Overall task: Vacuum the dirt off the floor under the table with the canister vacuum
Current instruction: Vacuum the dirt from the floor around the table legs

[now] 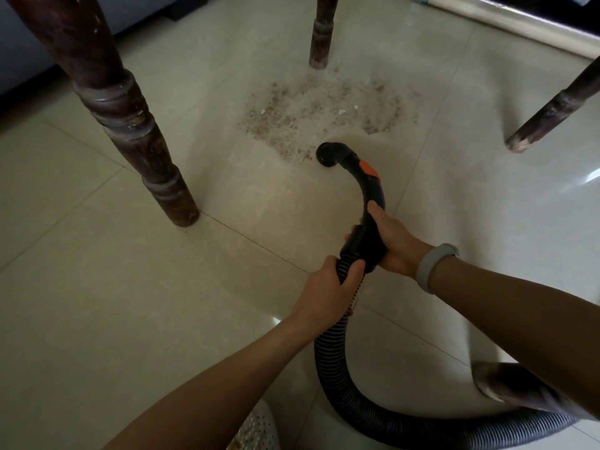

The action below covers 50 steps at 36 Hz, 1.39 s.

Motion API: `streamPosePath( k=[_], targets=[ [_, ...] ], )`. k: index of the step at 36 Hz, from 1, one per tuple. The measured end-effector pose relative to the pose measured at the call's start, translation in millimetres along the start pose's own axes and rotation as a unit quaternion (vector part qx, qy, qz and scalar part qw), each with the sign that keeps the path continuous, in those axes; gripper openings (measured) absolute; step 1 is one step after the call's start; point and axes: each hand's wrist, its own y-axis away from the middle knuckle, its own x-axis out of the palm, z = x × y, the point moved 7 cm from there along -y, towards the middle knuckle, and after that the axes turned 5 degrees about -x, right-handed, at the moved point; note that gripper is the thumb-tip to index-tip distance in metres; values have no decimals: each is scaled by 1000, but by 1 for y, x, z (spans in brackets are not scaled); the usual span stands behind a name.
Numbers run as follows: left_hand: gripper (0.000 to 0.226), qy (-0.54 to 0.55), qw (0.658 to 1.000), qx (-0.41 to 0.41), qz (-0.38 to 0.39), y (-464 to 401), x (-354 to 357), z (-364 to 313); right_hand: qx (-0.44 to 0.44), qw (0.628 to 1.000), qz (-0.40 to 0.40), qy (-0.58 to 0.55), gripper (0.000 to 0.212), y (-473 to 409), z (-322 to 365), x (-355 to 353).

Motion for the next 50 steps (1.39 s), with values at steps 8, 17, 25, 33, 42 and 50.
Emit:
streamPosePath(
  k=[8, 17, 25, 33, 42, 50],
  targets=[
    [38, 20, 1000, -10, -8, -14, -10, -5, -7, 1000, 0, 5, 43, -10, 13, 16],
    [39, 37, 999, -15, -6, -16, -20, -7, -8, 1000, 6, 7, 38, -10, 18, 25],
    [37, 45, 999, -28, 10, 13, -1, 7, 5, 999, 26, 18, 37, 8, -6, 8],
    [37, 61, 998, -28, -3, 21, -2, 5, 12, 999, 37, 15, 39, 12, -7, 9],
    [32, 80, 996, -33, -16, 27, -5, 11, 23, 997, 62, 35, 36, 12, -11, 21],
    [35, 99, 993, -46, -36, 22, -14, 22, -24, 996, 41, 72, 36, 6, -10, 35]
  ],
)
